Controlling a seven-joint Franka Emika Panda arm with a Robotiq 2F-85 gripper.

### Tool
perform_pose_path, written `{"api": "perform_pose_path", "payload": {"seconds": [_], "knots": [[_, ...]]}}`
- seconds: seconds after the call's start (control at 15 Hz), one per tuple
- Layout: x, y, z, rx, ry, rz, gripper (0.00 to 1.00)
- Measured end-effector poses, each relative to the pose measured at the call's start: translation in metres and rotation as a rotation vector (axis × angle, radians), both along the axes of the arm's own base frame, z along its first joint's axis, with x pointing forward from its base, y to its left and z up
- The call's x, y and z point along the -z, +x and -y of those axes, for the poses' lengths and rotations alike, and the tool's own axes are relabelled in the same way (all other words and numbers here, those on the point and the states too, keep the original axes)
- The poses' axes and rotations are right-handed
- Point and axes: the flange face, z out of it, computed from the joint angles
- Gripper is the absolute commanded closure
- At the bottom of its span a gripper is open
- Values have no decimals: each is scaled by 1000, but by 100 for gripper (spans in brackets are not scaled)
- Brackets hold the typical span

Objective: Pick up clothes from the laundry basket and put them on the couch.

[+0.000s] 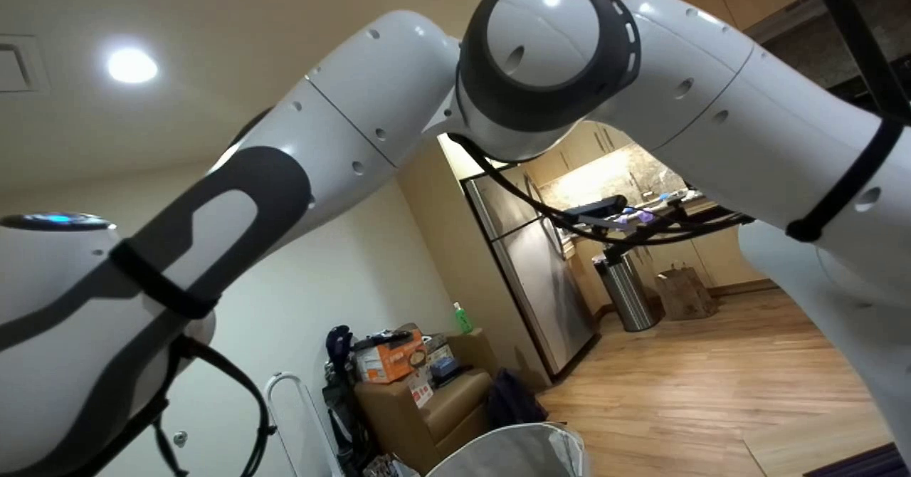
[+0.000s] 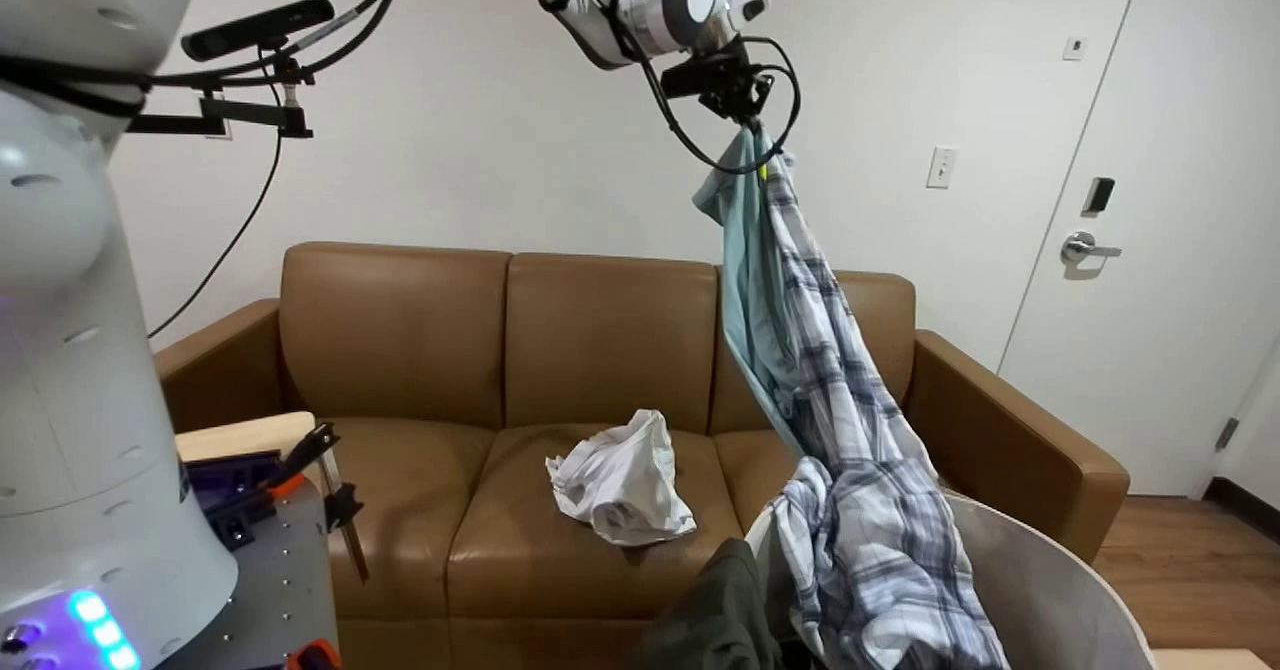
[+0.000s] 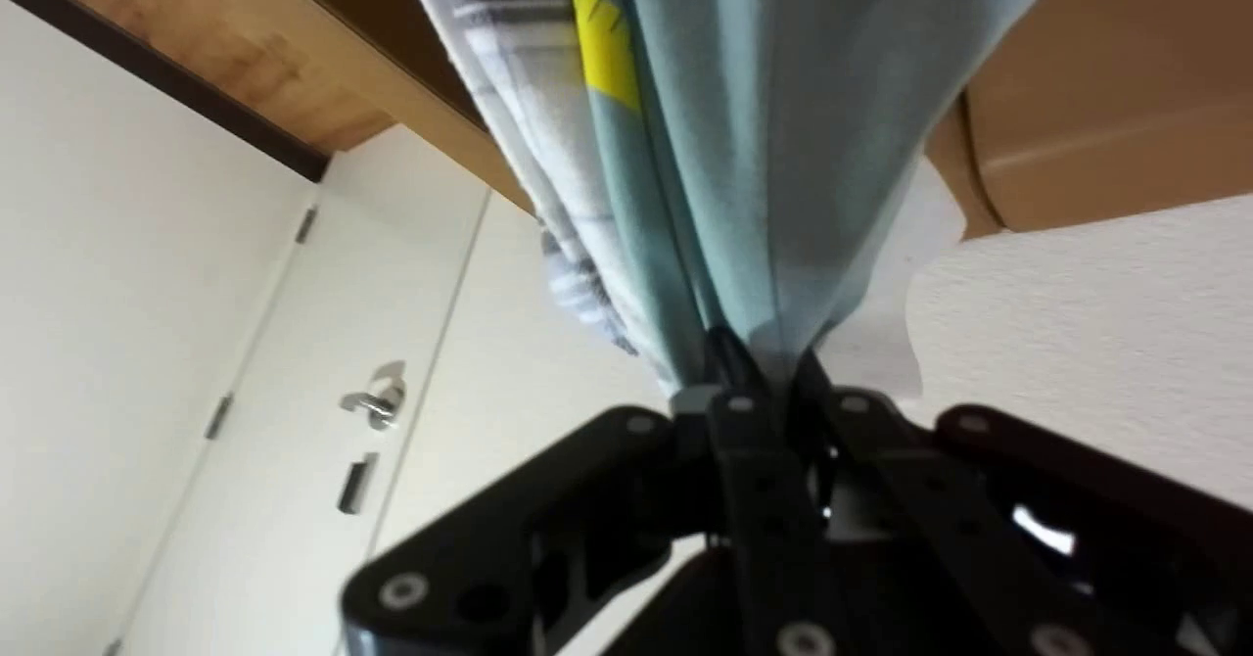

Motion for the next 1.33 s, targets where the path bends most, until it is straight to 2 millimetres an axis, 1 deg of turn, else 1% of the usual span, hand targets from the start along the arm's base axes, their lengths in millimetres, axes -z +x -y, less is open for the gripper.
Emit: {"api": "perform_pose_path", "payload": {"seconds": [0.07, 0.13, 0.2, 0.27, 0.4, 0.47, 0.53, 0.6, 0.73, 0.87, 0.93, 1.0, 1.07, 1.13, 1.2, 1.27, 1.33], "knots": [[-11, -7, -26, -46, -14, 6, 92], [-16, -12, -40, -62, -13, 3, 92], [-13, -13, -43, -66, -15, -4, 92], [-9, -12, -40, -61, -18, -10, 97], [-4, -6, -27, -41, -22, -16, 96], [-2, -5, -26, -41, -23, -19, 96], [1, -7, -32, -51, -23, -23, 96], [6, -9, -45, -84, -28, -28, 96], [22, -20, -83, -178, -50, -60, 96], [48, -33, -123, -265, -86, -134, 96], [62, -39, -138, -293, -104, -181, 96], [76, -42, -147, -306, -118, -234, 96], [92, -44, -151, -306, -132, -295, 96], [106, -43, -150, -306, -148, -345, 92], [119, -41, -147, -306, -160, -379, 92], [128, -37, -143, -305, -166, -394, 92], [134, -35, -141, -304, -168, -399, 92]]}}
